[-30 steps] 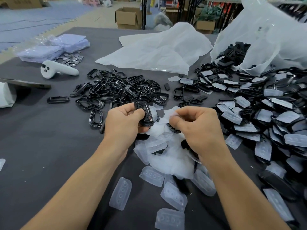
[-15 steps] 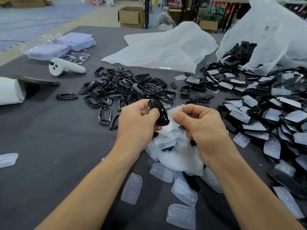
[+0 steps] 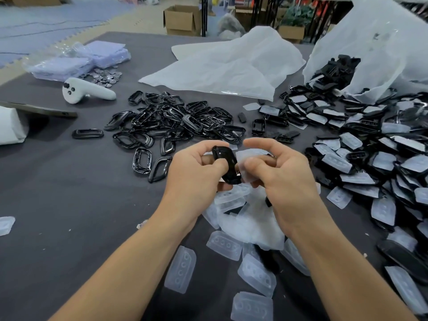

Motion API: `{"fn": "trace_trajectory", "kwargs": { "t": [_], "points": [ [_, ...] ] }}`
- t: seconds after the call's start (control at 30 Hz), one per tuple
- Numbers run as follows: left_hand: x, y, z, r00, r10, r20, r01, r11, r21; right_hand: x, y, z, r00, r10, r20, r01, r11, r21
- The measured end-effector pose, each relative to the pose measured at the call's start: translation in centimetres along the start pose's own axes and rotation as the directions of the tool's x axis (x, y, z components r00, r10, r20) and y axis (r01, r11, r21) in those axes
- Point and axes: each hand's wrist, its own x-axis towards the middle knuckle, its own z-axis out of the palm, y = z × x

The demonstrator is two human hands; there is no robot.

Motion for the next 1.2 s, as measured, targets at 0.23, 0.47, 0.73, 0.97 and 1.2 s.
{"fn": "trace_trajectory", "kwargs": {
  "t": [0.23,0.47,0.73,0.97,1.2],
  "points": [
    [-0.04,0.11,-0.15,0.996,-0.011,0.083,0.015,0.999,-0.049,-0.29,-0.15,0.54,0.995,-0.075,-0.067,0.081,0.992,0.101],
    [-0.14,0.16,-0.24,0.982,-0.056,0.182,0.072,0.994,-0.080,-0.14,-0.21,0.59,0.998,-0.037,-0.054,0.041,0.996,0.076],
    [-0.31,0.26,-0.27,0.941,-0.063,0.333,0.090,0.994,-0.066,-0.34,0.55,0.15,0.966,-0.209,-0.149,0.149,0.930,-0.336],
    [-0.25,0.20,-0.27,0.939,-0.070,0.337,0.098,0.993,-0.067,-0.26,0.38,0.24,0.952,-0.239,-0.194,0.131,0.885,-0.446],
    [-0.39,-0.03,-0.14,0.950,-0.095,0.298,0.127,0.988,-0.090,-0.05,0.37,-0.05,0.965,-0.188,-0.182,0.082,0.877,-0.474]
  ]
}}
